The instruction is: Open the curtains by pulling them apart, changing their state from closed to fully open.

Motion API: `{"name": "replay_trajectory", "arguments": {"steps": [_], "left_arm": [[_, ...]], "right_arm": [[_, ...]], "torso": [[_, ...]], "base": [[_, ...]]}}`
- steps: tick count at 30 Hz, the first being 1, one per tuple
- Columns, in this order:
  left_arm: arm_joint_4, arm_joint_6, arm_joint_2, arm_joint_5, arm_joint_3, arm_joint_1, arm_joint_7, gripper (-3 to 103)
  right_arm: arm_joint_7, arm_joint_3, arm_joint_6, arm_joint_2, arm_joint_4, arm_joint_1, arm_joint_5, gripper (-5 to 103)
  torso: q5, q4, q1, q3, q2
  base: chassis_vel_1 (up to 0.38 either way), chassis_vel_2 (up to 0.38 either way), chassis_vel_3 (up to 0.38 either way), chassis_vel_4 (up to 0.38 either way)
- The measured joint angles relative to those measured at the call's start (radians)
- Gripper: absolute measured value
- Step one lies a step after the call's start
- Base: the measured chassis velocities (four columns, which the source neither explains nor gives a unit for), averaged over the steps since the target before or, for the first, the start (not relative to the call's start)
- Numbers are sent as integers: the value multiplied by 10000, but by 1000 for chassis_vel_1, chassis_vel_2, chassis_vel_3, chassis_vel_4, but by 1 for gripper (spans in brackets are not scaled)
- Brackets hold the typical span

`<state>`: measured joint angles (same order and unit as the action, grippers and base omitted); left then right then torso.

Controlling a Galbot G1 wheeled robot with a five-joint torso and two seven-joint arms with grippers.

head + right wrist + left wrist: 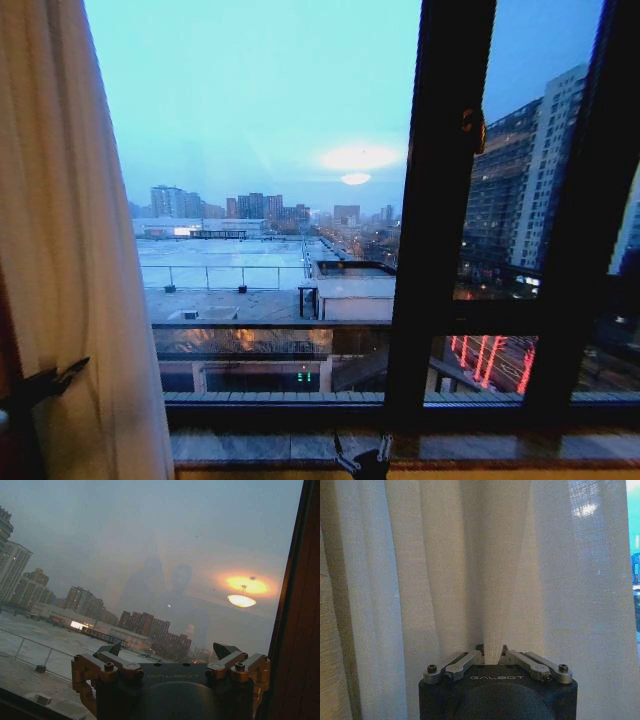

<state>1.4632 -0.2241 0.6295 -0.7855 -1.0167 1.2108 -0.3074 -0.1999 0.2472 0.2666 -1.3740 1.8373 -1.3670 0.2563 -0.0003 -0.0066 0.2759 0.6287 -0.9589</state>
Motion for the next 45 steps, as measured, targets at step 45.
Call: {"name": "replay_trajectory", "arguments": {"steps": [45], "left_arm": [[347, 427, 2818, 789, -32, -745, 493, 0]], "right_arm": [[-190, -129, -3, 0, 137, -118, -30, 100]], "torso": [[10, -5, -2, -2, 0]], "base": [[0, 0, 0, 0]]}}
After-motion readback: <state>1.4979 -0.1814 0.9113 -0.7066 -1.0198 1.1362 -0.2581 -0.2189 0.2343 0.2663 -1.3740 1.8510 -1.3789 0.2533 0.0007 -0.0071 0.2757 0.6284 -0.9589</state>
